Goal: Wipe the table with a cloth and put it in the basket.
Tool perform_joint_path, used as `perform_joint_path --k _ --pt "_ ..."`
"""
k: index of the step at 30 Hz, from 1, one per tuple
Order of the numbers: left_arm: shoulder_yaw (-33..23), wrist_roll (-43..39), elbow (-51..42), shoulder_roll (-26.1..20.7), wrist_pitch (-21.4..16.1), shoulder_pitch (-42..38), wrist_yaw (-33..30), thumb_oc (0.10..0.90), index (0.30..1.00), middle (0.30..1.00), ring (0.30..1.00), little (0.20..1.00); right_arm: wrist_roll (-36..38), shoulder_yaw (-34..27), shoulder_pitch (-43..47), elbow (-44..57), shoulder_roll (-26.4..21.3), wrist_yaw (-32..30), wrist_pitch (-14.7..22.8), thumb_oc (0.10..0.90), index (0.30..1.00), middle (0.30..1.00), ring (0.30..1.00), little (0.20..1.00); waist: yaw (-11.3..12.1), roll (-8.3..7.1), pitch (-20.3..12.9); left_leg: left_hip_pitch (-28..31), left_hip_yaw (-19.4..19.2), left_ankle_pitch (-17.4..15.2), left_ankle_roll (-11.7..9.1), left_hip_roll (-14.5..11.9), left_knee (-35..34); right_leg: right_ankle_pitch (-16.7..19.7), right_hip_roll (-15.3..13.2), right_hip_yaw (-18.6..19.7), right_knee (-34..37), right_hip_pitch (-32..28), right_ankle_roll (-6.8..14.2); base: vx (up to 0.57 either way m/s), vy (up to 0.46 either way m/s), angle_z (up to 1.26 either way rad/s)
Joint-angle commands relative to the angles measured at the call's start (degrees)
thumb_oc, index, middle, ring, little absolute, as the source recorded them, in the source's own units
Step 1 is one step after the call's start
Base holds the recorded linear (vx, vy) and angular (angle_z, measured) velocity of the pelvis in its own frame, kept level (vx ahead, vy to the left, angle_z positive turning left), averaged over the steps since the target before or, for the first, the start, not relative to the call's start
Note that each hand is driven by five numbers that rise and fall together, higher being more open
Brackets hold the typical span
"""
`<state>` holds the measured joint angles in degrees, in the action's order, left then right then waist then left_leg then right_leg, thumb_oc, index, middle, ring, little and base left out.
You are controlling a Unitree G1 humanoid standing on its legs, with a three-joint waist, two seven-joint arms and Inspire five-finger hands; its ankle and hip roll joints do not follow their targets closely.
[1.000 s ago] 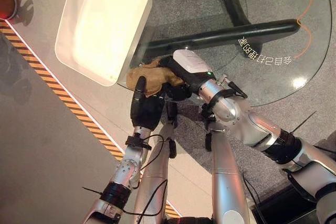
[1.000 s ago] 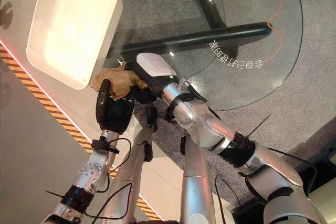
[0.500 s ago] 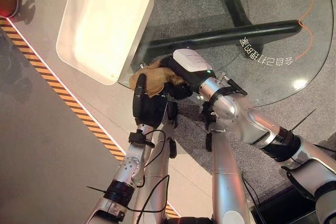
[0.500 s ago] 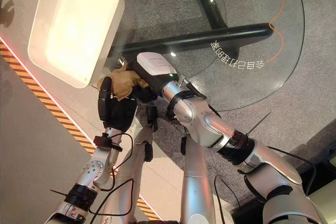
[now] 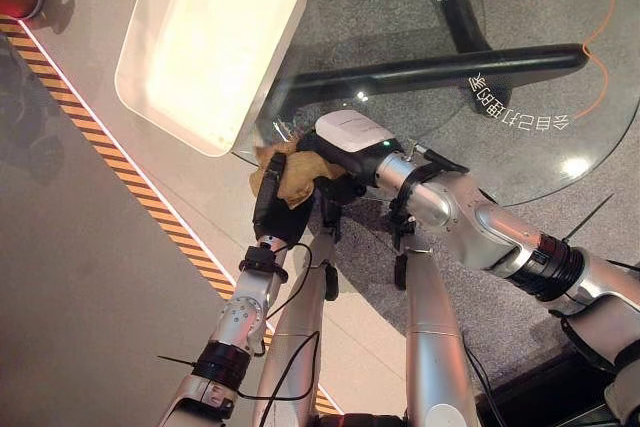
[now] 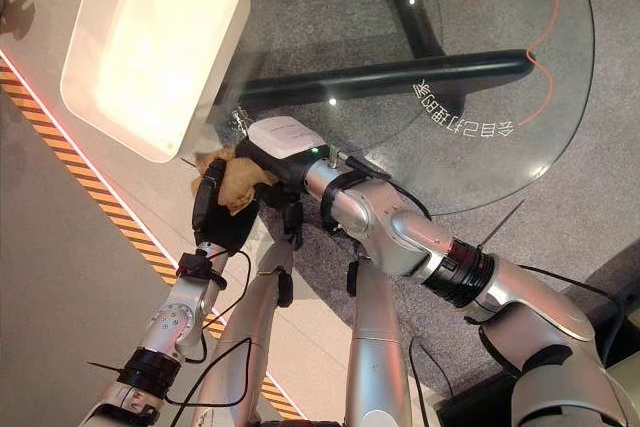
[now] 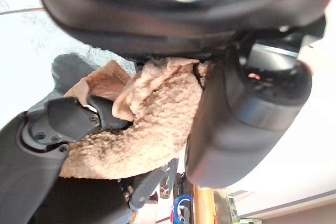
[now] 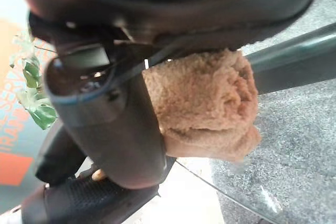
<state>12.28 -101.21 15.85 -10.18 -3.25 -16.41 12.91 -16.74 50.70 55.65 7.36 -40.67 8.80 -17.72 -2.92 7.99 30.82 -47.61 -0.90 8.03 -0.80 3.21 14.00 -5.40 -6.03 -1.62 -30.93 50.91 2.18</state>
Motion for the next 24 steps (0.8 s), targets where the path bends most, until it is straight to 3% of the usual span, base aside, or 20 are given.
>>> perform_joint_path --k 1,12,13,14,15,24 --pt "-4.26 -0.98 -6.92 -1.01 -0.19 -1.63 5.90 0.100 0.300 0.300 0.300 0.200 2.41 -0.64 4.15 4.63 0.16 -1.79 3.61 0.100 0.300 0.300 0.300 0.200 0.37 0.79 -1.03 -2.15 0.56 -5.52 -1.33 -1.43 7.08 4.43 -1.18 1.23 6.33 0.95 2.61 0.00 0.000 0.00" --pt "-4.56 -0.93 -6.79 -0.58 -0.81 -2.13 5.63 0.100 0.300 0.300 0.300 0.200 3.10 -3.07 2.84 3.56 0.74 -9.94 2.23 0.100 0.300 0.300 0.300 0.200 0.17 0.20 -1.03 -1.79 0.36 -5.78 -1.17 -1.40 6.84 4.56 -0.79 1.33 6.64 0.62 2.69 0.00 -0.001 0.01" --pt "-4.68 -0.96 -6.73 -0.56 -0.74 -2.13 5.72 0.100 0.300 0.300 0.300 0.200 3.29 -3.47 2.69 3.42 0.83 -10.43 2.54 0.613 0.740 0.740 0.740 0.713 0.16 0.17 -1.03 -1.80 0.35 -5.82 -1.17 -1.42 6.84 4.57 -0.78 1.34 6.67 0.63 2.71 0.00 0.000 0.00" --pt "-4.73 -0.97 -6.69 -0.56 -0.71 -2.14 5.77 0.100 0.300 0.300 0.300 0.200 3.43 -3.64 2.62 3.36 0.86 -10.77 2.66 0.742 0.851 0.851 0.851 0.842 0.15 0.15 -1.03 -1.80 0.35 -5.84 -1.17 -1.42 6.84 4.57 -0.77 1.34 6.69 0.63 2.71 0.00 0.000 0.00" --pt "-5.11 -0.95 -6.97 -0.35 -0.75 -2.16 5.40 0.100 0.300 0.300 0.300 0.200 4.66 -5.42 1.97 3.93 1.01 -12.48 2.68 0.800 0.900 0.900 0.900 0.900 -0.08 0.13 -1.03 -1.71 0.24 -5.87 -1.13 -1.43 6.75 4.67 -0.68 1.37 6.81 0.60 2.77 0.00 0.000 0.00" --pt "-6.34 -0.56 -7.95 0.03 -0.63 -1.12 4.97 0.100 0.300 0.300 0.300 0.200 8.50 -14.60 -2.64 7.94 1.26 -18.52 4.61 0.800 0.900 0.900 0.900 0.900 -0.75 -0.23 -1.03 -1.60 -0.07 -6.26 -0.75 -1.52 7.10 5.08 -0.70 1.71 6.75 0.57 2.99 0.00 0.000 0.00"
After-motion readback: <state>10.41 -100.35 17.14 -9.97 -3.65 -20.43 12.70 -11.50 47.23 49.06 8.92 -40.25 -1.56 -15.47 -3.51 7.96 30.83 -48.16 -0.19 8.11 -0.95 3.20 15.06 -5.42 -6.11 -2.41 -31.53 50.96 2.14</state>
